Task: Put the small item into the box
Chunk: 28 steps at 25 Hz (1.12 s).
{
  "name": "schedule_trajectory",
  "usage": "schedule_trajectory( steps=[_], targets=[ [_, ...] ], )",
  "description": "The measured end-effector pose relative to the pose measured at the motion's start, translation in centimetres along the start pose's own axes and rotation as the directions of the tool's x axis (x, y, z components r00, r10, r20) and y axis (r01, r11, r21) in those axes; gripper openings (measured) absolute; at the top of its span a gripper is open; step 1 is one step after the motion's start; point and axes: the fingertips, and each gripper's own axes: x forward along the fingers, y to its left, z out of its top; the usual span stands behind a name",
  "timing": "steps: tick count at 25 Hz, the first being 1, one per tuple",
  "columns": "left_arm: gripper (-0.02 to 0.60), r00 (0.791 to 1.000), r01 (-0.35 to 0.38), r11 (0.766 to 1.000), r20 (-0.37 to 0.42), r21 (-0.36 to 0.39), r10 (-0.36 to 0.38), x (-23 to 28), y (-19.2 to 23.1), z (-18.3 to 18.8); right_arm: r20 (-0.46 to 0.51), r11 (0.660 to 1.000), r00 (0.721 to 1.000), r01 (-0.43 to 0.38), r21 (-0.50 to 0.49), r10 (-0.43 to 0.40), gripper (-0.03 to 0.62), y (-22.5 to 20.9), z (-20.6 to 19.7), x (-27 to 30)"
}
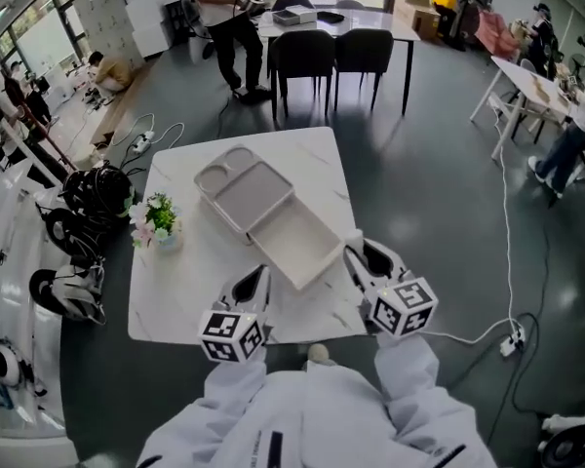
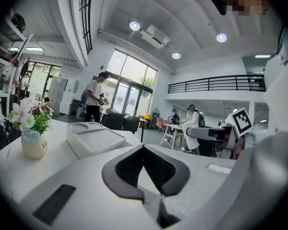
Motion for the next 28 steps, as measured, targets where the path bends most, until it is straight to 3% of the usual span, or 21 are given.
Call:
schedule_trajectory(
  steps=[4, 8, 16, 22, 28],
  targets=[
    [-0.002, 0.999, -0.040, 0.998, -0.005, -0.040, 0.040, 0.5, 0.7, -1.0, -0.034, 0.999, 0.998, -0.052, -0.007, 0.052, 0.118, -0.1, -0.4, 2.4],
    [-0.002, 0.996, -0.087, 0.996, -0.032, -0.018, 0.086, 1.0, 1.9, -1.4, -0.076, 0.995, 0.993, -0.093, -0.019, 0.092, 0.118, 0.4, -0.5, 4.7],
    [-0.002, 0.991, -0.107, 0.993, -0.089, -0.048, 0.103, 2.9, 4.7, -2.1, -0.192, 0.984, 0.970, -0.165, -0.062, 0.150, 0.118, 1.1, -2.2, 10.4],
    [-0.002, 0.987, -0.102, 0.993, -0.132, -0.062, 0.093, 4.6, 6.1, -3.1, -0.341, 0.969, 0.922, -0.229, -0.097, 0.183, 0.118, 1.6, -5.4, 14.5],
    [-0.002, 0.982, -0.105, 0.993, -0.165, -0.061, 0.093, 5.6, 7.3, -4.4, -0.471, 0.941, 0.857, -0.307, -0.142, 0.209, 0.118, 2.6, -8.6, 17.3]
  ],
)
